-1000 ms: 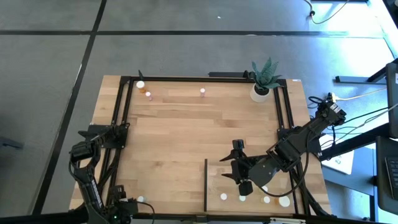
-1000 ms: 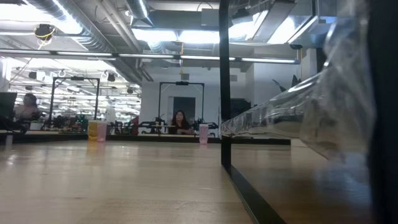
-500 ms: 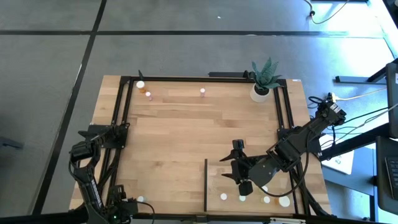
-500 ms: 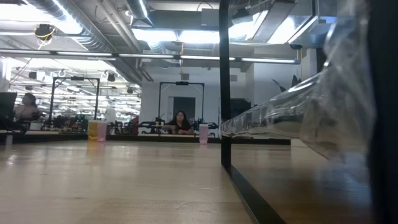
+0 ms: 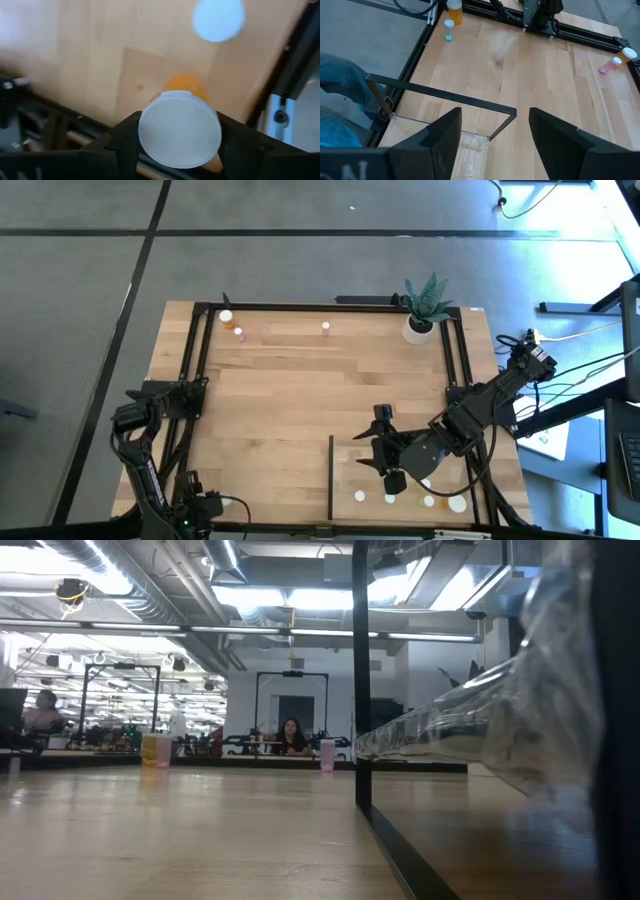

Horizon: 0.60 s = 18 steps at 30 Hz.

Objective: Pick and place medicine bottles onto shelf by color
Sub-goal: Put the orange pill bottle on the shelf aligned with the other orange pill bottle

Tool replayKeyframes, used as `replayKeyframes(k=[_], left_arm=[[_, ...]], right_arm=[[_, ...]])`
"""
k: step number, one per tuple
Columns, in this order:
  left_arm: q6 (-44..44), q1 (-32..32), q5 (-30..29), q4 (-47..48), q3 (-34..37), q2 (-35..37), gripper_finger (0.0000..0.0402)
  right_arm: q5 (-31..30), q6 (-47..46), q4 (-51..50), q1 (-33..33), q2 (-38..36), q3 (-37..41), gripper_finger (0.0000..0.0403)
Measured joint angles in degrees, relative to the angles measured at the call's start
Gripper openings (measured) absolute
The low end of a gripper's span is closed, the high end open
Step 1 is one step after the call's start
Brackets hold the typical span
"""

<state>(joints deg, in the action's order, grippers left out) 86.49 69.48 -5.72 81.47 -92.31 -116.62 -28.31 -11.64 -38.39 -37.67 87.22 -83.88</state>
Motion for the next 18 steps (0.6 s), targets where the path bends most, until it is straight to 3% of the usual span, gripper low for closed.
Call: replayKeyframes(k=[14, 18], left_arm=[[0.4, -5.7, -1.7, 7.6, 0.0, 8.9, 0.0211], [-1.7, -8.8, -5.8, 8.6, 0.0, 12.3, 0.0211]], right_arm=[[0.0, 0.0, 0.0, 0.0, 0.0, 0.0, 0.0234], [0.0, 0.0, 0.0, 0.0, 0.0, 0.0, 0.0234]])
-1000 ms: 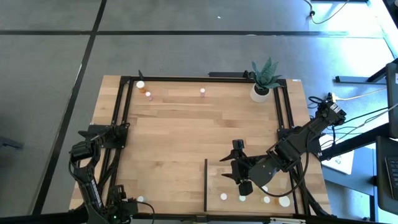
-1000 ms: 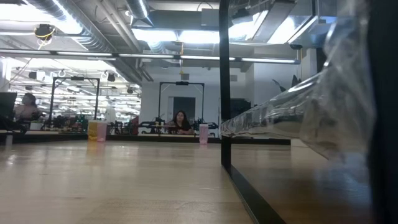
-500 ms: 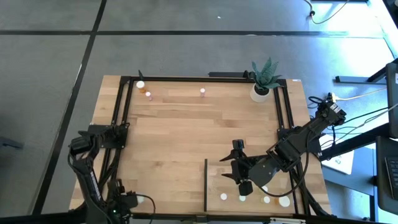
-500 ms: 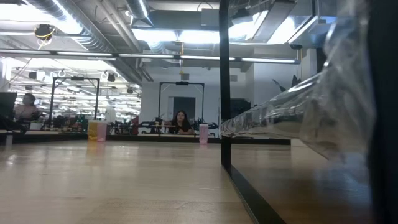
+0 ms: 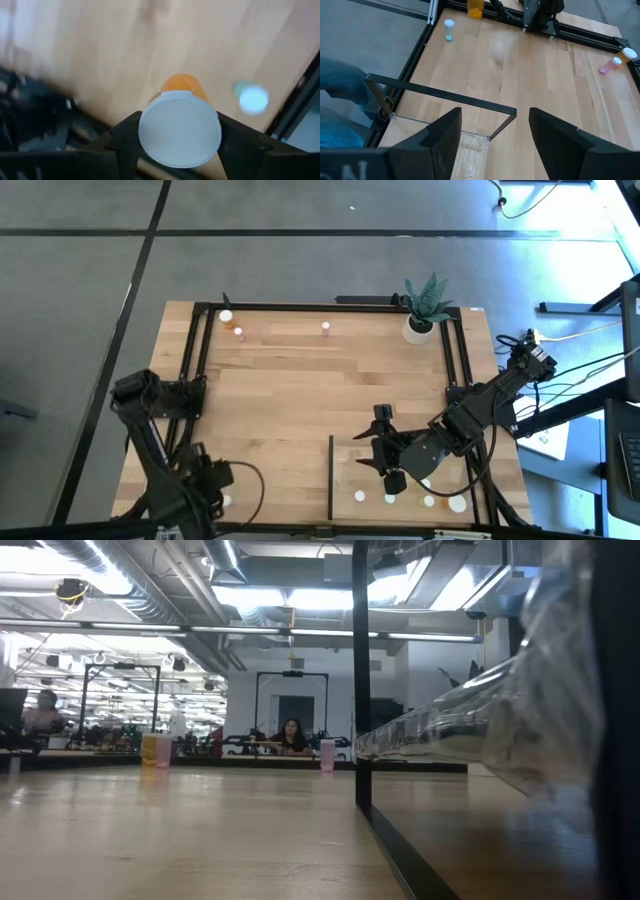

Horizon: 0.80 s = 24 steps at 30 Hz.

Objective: Pick and place medicine bottles onto shelf by color
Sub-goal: Put the orange pill bottle on the shelf aligned with the other orange pill bottle

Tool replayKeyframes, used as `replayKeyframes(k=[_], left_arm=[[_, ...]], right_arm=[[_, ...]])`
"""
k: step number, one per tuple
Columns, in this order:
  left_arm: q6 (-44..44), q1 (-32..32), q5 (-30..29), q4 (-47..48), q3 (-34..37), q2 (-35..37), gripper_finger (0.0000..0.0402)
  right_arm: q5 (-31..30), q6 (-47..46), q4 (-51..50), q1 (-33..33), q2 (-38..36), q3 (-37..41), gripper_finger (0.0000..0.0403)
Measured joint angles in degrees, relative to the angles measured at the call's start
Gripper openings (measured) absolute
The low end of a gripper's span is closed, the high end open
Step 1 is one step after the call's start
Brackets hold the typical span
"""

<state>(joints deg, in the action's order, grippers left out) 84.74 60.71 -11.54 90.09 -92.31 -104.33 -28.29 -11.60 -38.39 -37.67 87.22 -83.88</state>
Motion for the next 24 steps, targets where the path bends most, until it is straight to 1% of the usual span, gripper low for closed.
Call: replayKeyframes(k=[4, 7, 9, 19, 24], left_arm=[[-2.8, -3.4, -6.4, 0.0, 0.0, 3.4, 0.0211], [-3.1, -7.2, -8.7, 0.0, 0.0, 5.4, 0.0211], [-6.2, -10.1, -9.0, -0.1, 0.0, 6.3, 0.0211], [-34.8, -27.0, -8.9, -0.3, 0.0, 6.7, 0.0211], [-49.9, -36.1, -8.9, -4.4, 0.0, 6.7, 0.0211]], right_arm=[[0.0, 0.0, 0.0, 0.0, 0.0, 0.0, 0.0234], [0.0, -0.1, 0.0, 0.0, 0.0, 0.0, 0.0234], [0.0, 0.0, 0.0, 0.0, 0.0, 0.0, 0.0234], [0.0, 0.0, 0.0, 0.0, 0.0, 0.0, 0.0234], [0.0, 0.0, 0.0, 0.0, 0.0, 0.0, 0.0234]])
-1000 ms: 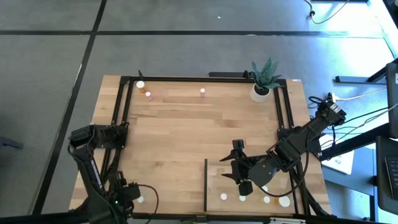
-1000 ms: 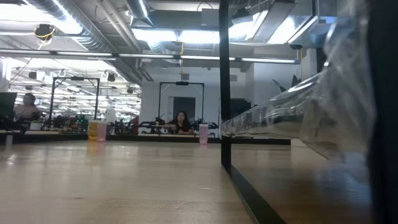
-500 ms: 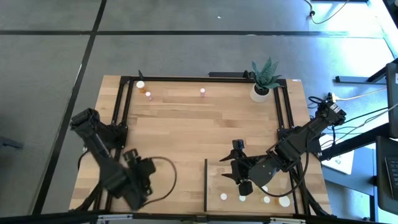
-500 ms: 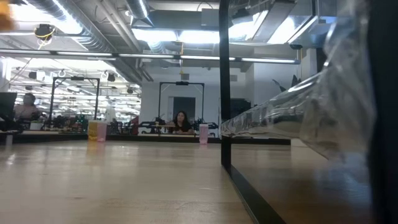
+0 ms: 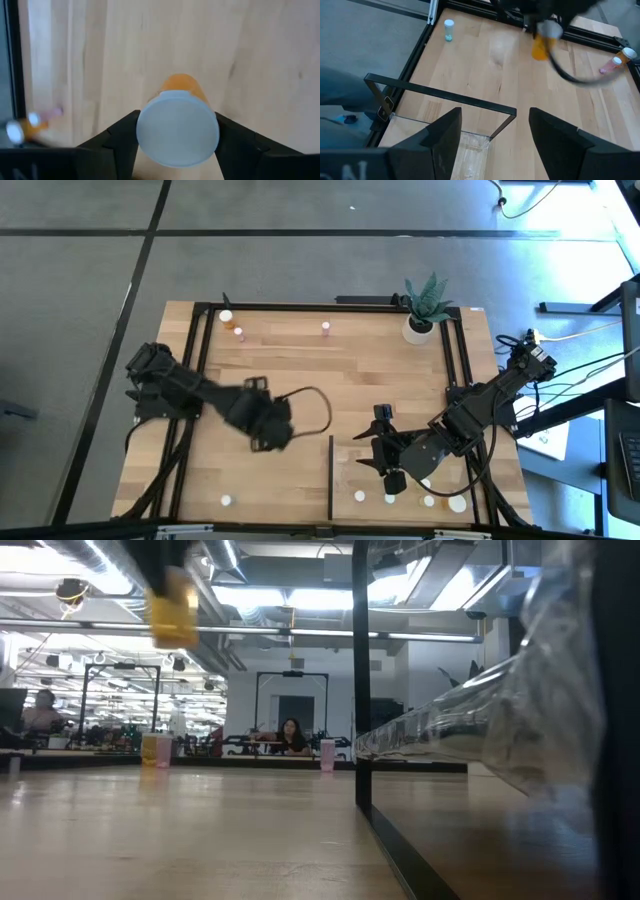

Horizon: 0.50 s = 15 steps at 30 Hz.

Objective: Pick and place medicine bottles onto shelf by color
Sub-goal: Put the orange pill bottle on the shelf aligned with the other orange pill bottle

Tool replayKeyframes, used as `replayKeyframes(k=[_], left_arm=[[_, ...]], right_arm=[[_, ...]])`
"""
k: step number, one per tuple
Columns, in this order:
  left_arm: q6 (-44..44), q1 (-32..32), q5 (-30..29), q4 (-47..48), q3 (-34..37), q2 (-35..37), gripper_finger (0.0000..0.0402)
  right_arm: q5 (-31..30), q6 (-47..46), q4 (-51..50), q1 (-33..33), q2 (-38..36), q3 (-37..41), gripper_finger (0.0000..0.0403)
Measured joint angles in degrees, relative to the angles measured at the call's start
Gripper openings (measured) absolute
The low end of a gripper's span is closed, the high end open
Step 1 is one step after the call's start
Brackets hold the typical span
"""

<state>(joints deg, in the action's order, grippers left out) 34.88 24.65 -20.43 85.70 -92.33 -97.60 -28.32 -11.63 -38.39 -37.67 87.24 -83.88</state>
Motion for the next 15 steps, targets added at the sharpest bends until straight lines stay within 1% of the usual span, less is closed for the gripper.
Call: replayKeyframes(k=[4, 7, 11, 15], left_arm=[[-10.0, -6.7, 0.4, -4.8, 0.0, 0.0, 0.0211], [-15.9, -11.4, 2.3, -8.0, 0.0, 0.0, 0.0211], [-22.0, -17.0, 4.9, -12.3, 0.0, 0.0, 0.0211], [-25.5, -21.7, 5.3, -16.3, -0.1, -0.4, 0.0211]], right_arm=[[0.0, 0.0, 0.0, 0.0, 0.0, 0.0, 0.0234], [0.0, 0.0, 0.0, 0.0, 0.0, 0.0, 0.0234], [0.0, 0.3, -0.1, 0.0, 0.0, 0.0, 0.0234], [1.2, 0.8, -0.8, 0.0, -1.4, 0.0, 0.0234]])
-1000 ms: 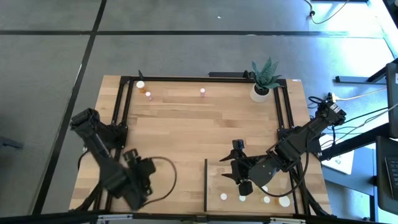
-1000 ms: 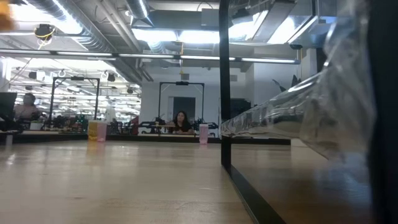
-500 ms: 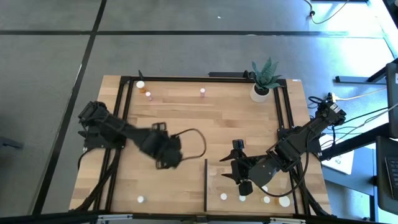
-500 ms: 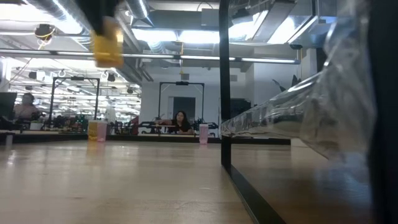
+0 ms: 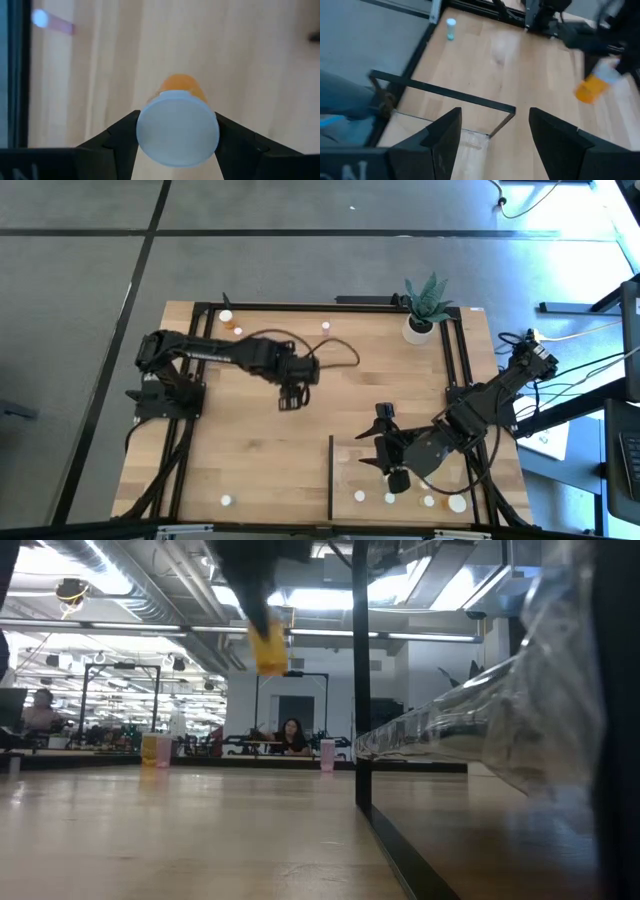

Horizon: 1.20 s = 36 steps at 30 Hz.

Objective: Pick and place medicine bottles onto shelf by color
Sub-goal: Put the orange pill bottle on the shelf aligned with the other orange pill bottle

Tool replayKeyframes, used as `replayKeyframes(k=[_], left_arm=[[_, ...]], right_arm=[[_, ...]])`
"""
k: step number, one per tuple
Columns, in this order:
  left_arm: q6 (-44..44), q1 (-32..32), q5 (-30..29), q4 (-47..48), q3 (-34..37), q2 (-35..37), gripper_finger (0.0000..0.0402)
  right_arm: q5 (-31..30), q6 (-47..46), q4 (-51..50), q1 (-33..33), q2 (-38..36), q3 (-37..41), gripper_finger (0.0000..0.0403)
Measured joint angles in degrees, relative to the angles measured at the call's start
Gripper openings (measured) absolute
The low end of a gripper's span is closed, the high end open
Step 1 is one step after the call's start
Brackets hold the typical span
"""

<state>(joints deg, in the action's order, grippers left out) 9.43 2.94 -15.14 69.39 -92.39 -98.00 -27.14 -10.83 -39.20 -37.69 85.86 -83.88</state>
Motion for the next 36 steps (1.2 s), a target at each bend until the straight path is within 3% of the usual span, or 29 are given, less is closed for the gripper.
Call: replayKeyframes(k=[7, 16, 22, 36], left_arm=[[-8.7, -4.8, 0.1, -5.5, 0.0, -3.2, 0.0211], [-13.1, -7.2, 5.2, -11.9, 0.0, -10.4, 0.0211], [-14.2, -7.2, 5.8, -15.2, -0.4, -15.2, 0.0211], [-16.0, -6.5, 8.9, -14.6, -10.3, -25.7, 0.0211]], right_arm=[[5.6, -3.2, -2.1, -0.3, -8.1, 0.0, 0.0234], [5.8, -8.9, -14.7, 0.0, -17.5, -0.1, 0.0234], [1.0, -9.9, -21.4, 0.1, -18.1, -0.1, 0.0234], [0.7, -10.0, -22.6, 0.0, -18.0, -0.1, 0.0234]])
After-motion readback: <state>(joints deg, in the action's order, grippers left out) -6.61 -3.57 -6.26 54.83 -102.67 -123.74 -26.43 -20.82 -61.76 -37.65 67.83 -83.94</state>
